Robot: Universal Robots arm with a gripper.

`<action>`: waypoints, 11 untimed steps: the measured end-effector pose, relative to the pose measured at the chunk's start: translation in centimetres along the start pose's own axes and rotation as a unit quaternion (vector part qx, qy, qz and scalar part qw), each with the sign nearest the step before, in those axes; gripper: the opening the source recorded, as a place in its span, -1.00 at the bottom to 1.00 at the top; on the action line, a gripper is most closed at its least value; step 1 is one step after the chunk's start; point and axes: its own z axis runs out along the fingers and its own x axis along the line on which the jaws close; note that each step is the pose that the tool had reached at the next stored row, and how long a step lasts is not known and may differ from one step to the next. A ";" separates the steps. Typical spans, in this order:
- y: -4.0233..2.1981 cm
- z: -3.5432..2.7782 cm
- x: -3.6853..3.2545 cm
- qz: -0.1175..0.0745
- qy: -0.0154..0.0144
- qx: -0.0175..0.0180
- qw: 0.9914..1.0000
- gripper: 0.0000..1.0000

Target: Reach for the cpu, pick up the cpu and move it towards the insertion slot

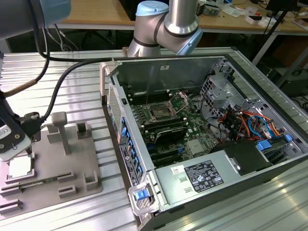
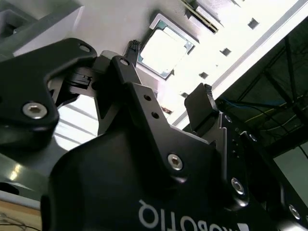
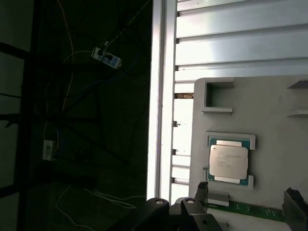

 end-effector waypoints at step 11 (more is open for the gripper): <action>0.00 1.31 0.10 -0.049 0.002 -0.001 0.999 0.33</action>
